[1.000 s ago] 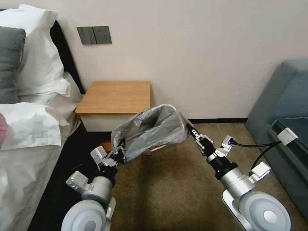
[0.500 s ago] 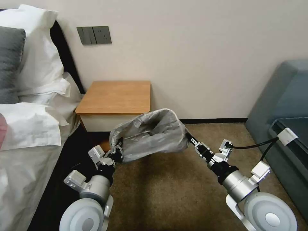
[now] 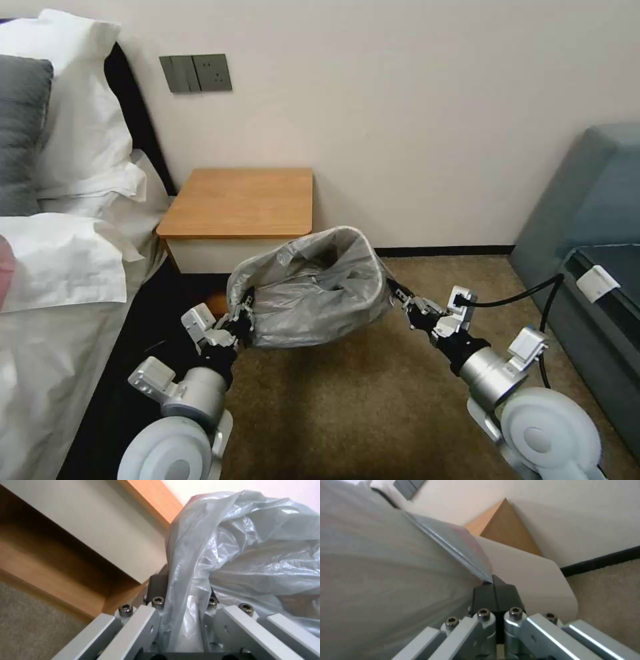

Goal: Pick up the garbage bag from the table and place it over the trash can.

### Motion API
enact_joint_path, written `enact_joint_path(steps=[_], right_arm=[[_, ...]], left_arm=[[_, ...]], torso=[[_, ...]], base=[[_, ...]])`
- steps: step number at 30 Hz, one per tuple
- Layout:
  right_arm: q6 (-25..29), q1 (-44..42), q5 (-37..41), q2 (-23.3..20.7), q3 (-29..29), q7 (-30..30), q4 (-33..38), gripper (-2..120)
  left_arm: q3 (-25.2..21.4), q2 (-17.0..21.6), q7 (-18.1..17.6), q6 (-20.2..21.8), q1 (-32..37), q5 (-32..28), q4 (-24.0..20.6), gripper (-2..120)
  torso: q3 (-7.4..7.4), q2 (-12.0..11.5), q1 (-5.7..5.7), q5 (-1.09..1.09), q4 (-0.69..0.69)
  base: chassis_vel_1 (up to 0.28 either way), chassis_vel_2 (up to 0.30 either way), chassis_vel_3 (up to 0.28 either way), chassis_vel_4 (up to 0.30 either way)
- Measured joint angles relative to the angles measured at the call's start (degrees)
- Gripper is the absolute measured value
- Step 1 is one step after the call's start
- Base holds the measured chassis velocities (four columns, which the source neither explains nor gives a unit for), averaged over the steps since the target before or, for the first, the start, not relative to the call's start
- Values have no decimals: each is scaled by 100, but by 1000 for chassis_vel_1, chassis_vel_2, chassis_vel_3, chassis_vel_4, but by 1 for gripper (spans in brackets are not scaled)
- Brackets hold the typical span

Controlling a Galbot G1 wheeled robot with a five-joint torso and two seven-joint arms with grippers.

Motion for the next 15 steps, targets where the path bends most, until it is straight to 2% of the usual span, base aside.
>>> enact_joint_path(steps=[8,13,15], right_arm=[[446,213,-603,21,-228,-38,-424,0],[425,173,-576,13,-232,-38,-379,0],[468,59,-680,-39,-212,-44,-352,9]], left_arm=[[65,-15,122,66,122,25,-114,5],[58,-2,129,84,115,25,-134,5],[37,-7,129,86,104,22,-134,5]], torso=[[0,0,0,1,0],[0,0,0,0,0],[0,0,0,0,0]], base=[[0,0,0,0],[0,0,0,0],[0,0,0,0]])
